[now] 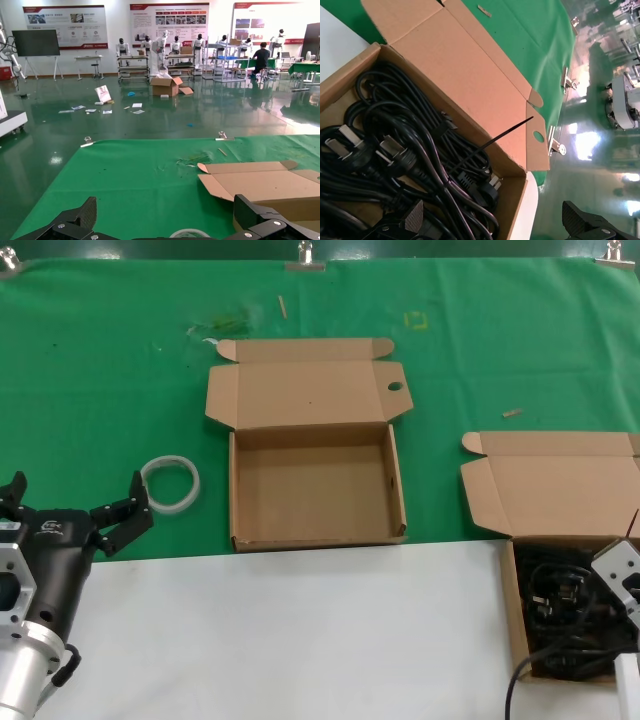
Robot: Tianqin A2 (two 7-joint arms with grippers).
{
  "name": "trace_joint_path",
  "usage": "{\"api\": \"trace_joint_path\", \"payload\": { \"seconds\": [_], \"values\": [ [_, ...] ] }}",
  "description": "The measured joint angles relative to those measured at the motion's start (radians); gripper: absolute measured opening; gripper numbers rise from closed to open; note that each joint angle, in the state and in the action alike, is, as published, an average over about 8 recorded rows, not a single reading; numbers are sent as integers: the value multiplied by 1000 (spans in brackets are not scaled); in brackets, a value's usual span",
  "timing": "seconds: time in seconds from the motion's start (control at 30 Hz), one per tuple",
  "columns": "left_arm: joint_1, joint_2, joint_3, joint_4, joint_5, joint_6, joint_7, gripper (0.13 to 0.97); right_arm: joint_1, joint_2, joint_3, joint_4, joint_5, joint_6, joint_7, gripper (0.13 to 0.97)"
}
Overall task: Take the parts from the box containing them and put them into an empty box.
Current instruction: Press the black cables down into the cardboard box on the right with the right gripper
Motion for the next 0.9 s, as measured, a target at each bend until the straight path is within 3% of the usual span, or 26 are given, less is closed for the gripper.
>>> {"api": "trace_joint_path", "payload": {
  "seconds": [0.43, 0.77, 0.9],
  "values": [
    [0, 0, 0, 0, 0, 0, 0, 966, 48, -1, 17, -99, 0, -61, -11, 966],
    [0, 0, 0, 0, 0, 0, 0, 966, 107, -17, 129, -169, 0, -86, -158, 931],
    [0, 0, 0, 0, 0, 0, 0, 966, 127, -25, 163, -187, 0, -90, -203, 879]
  ]
}}
